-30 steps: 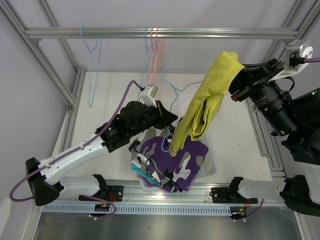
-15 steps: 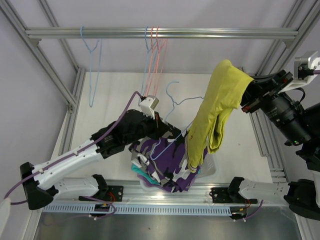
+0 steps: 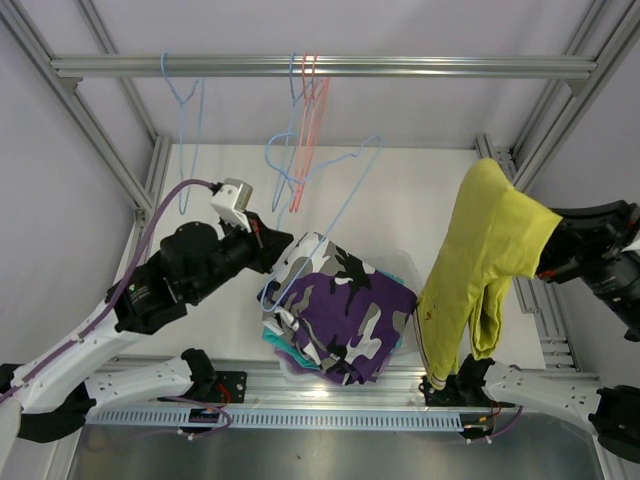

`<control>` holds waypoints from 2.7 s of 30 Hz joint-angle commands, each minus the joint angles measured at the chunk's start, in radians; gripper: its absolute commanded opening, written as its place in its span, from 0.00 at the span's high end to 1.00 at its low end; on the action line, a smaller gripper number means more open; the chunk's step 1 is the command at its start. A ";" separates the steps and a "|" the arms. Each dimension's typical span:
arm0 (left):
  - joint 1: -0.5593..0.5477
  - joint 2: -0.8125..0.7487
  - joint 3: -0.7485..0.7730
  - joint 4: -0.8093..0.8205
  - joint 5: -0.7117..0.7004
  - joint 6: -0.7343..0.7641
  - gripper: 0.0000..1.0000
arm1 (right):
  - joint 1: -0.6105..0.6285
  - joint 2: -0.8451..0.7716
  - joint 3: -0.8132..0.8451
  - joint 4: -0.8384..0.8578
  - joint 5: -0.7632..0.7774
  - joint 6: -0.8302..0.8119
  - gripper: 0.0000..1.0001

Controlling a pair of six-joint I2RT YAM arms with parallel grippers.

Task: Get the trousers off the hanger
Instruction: Place the trousers in the bin.

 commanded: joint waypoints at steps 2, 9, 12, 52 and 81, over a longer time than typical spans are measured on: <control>-0.005 -0.058 -0.002 -0.012 -0.052 -0.046 0.99 | 0.000 -0.037 -0.189 0.200 -0.122 0.060 1.00; -0.005 -0.161 -0.002 -0.063 -0.075 -0.074 1.00 | 0.005 0.027 -0.558 0.535 -0.274 0.192 1.00; -0.005 -0.193 0.016 -0.089 -0.086 -0.074 1.00 | 0.040 0.114 -0.660 0.675 -0.296 0.229 1.00; -0.005 -0.449 -0.089 -0.159 -0.279 0.029 1.00 | 0.307 0.233 -1.009 0.955 -0.121 0.267 0.20; -0.003 -0.207 0.380 -0.259 0.144 -0.054 1.00 | 0.300 0.044 -0.741 0.660 -0.167 0.200 0.16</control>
